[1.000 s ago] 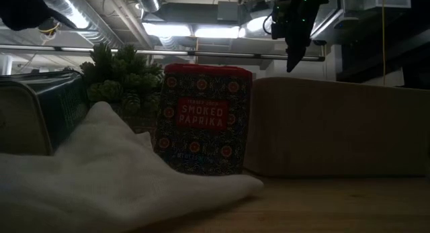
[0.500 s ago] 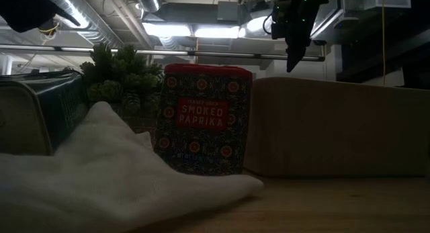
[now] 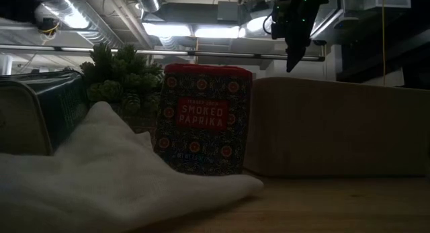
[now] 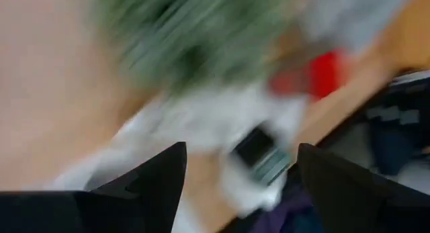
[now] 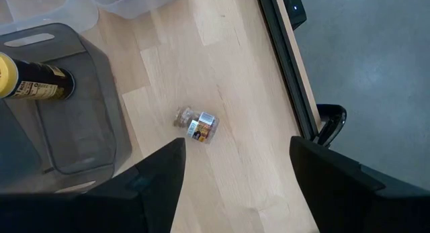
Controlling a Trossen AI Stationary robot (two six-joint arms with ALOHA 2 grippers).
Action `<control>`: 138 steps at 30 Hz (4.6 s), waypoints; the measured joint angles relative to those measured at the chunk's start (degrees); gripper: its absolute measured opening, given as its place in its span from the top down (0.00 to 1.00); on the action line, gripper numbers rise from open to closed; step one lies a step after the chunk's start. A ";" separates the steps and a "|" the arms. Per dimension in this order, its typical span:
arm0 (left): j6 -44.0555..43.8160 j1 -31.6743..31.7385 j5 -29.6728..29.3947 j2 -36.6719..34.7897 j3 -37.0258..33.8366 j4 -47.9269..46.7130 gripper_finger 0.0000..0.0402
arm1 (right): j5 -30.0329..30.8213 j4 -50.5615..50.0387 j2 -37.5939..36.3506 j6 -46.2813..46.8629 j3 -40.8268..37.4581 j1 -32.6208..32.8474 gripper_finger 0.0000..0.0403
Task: Sort spices by type
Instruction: Put the red seasoning can into the white bin
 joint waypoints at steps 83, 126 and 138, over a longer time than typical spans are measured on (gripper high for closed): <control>76.46 10.50 12.39 40.98 28.41 9.69 0.34 | -0.42 7.27 0.00 -0.22 0.00 0.02 0.34; 73.82 7.81 9.08 43.41 31.08 7.42 0.34 | -0.42 6.86 0.00 -1.20 0.00 0.01 0.34; 75.30 7.83 8.98 43.41 31.10 7.50 0.34 | -0.42 6.86 0.00 -1.20 0.00 0.00 0.34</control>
